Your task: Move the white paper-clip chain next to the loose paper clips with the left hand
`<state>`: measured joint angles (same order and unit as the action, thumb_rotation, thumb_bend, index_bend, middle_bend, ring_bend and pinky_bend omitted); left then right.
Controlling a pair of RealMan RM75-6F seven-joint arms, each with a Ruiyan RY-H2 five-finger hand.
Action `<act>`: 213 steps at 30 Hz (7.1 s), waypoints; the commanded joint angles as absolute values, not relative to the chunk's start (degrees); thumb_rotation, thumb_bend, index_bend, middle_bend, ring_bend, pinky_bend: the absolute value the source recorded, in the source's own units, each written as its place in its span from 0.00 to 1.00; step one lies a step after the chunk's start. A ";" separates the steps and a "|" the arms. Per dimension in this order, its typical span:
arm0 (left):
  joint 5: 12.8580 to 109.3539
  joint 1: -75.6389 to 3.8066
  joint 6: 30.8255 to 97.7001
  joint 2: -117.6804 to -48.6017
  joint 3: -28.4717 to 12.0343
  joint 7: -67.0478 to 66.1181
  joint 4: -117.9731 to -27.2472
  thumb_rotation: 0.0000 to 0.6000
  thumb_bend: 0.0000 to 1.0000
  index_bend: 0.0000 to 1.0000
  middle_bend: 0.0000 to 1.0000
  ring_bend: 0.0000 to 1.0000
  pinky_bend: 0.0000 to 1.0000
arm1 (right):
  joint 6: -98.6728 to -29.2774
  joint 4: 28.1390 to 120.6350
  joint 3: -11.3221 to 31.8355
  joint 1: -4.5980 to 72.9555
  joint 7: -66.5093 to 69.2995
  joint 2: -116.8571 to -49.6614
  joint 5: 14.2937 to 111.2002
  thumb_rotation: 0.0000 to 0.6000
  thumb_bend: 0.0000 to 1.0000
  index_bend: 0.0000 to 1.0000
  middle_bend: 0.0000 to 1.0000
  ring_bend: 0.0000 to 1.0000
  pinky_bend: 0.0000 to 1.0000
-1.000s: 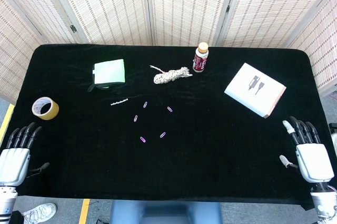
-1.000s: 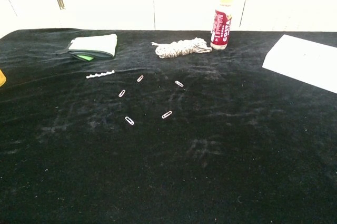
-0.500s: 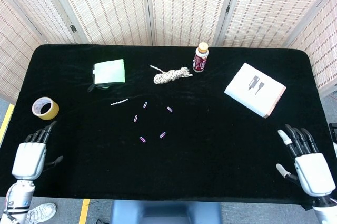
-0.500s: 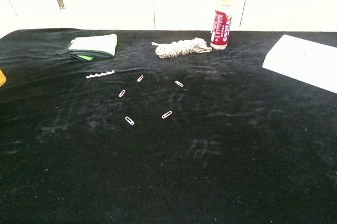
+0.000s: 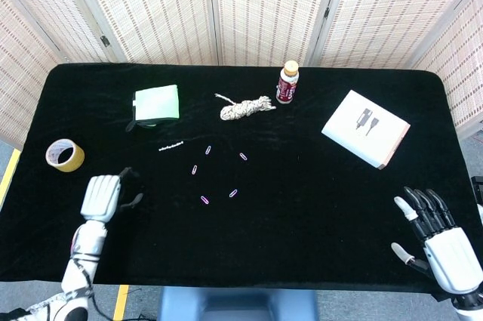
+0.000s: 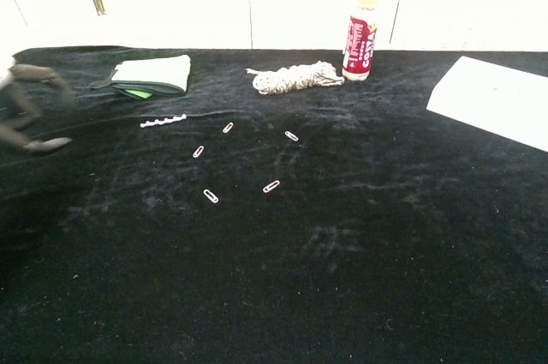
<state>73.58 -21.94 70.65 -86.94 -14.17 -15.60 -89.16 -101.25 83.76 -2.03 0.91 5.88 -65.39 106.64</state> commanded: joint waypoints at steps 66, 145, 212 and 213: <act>64.11 -53.39 37.24 -115.71 -20.19 8.77 -19.63 1.00 0.39 0.51 1.00 1.00 1.00 | -92.86 84.59 1.96 2.11 8.70 -63.98 93.18 1.00 0.22 0.00 0.00 0.00 0.00; 76.40 -37.52 64.79 -106.32 -10.00 -7.81 -58.96 1.00 0.52 0.84 1.00 1.00 1.00 | -101.88 81.65 -0.77 -2.20 10.86 -64.65 99.48 1.00 0.22 0.00 0.00 0.00 0.00; 82.25 -27.48 75.38 -108.13 -3.69 -17.00 -69.17 1.00 0.53 0.84 1.00 1.00 1.00 | -109.34 78.10 -2.91 -5.31 14.55 -64.38 105.58 1.00 0.22 0.00 0.00 0.00 0.00; 82.28 -27.51 75.11 -108.19 -3.73 -16.68 -68.98 1.00 0.53 0.84 1.00 1.00 1.00 | -109.72 78.04 -2.77 -5.51 14.91 -64.28 105.25 1.00 0.22 0.00 0.00 0.00 0.00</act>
<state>82.24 -27.49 75.29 -108.12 -3.67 -16.88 -69.13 -109.43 78.06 -2.90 -5.33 14.65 -64.42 105.52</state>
